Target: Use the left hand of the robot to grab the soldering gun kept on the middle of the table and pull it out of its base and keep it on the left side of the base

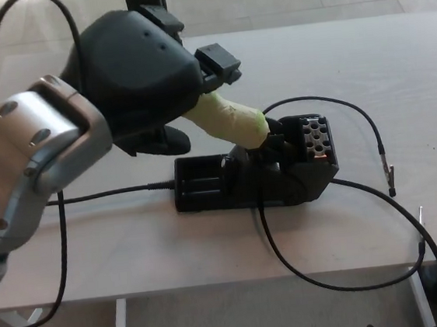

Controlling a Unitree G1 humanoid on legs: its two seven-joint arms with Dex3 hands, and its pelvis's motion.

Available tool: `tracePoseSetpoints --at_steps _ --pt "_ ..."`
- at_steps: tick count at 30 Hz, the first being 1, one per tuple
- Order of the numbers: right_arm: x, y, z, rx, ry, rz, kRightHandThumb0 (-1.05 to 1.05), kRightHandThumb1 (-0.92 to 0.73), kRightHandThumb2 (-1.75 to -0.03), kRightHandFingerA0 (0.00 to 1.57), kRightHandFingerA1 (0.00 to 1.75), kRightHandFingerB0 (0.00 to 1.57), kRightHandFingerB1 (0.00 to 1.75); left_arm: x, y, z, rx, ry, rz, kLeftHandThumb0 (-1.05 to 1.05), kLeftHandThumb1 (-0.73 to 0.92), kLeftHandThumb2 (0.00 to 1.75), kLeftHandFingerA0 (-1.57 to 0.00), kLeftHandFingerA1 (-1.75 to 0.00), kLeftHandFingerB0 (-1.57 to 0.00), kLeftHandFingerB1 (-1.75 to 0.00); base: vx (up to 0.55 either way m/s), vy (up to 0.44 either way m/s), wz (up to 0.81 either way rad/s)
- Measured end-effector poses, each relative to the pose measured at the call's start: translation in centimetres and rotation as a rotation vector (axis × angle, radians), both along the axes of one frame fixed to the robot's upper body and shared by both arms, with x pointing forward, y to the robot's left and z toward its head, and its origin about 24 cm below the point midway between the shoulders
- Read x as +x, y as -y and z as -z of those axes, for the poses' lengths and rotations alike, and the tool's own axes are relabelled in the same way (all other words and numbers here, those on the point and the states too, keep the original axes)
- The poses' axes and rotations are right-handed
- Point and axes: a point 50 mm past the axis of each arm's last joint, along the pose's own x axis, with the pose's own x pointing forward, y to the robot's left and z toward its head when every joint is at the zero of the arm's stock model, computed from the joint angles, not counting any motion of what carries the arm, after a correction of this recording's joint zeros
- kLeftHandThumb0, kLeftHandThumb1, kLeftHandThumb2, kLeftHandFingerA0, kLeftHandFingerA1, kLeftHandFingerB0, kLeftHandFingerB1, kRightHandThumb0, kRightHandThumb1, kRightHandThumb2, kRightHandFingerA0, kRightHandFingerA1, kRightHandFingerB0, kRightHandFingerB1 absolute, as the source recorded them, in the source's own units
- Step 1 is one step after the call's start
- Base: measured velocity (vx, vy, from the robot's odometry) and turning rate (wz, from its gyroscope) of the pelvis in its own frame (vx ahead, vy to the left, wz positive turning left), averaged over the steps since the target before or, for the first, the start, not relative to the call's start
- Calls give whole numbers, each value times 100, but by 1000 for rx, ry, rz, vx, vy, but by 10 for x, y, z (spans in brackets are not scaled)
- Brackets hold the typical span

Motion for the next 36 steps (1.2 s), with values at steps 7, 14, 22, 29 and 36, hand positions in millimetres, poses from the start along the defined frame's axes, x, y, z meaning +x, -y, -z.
tracePoseSetpoints --at_steps 7,14,22,29,36 --pt "5 -1 -2 -1 15 -8 -65 -69 -60 67 63 52 44 3 4 17 130 -56 -65 -70 56 92 -29 -62 -6 -44 0 0 0" --pt "8 -1 -4 -1 24 -12 -62 -68 -60 67 64 52 44 9 2 24 212 -30 -114 -66 51 88 -35 -63 -15 -45 0 0 0" --pt "11 -2 -5 -2 30 -16 -65 -54 -95 63 70 45 57 14 -1 28 220 46 -113 -20 51 73 -101 -162 -58 -68 0 0 0" --pt "11 -2 -5 -2 31 -16 -65 -73 -62 74 65 56 45 20 -1 29 141 94 -65 -14 48 116 -103 -174 -85 -136 0 0 0" --pt "13 -2 -6 -2 37 -18 -67 -74 -62 78 65 61 46 26 -3 33 35 108 -41 -17 37 127 -99 -175 -82 -145 0 0 0"
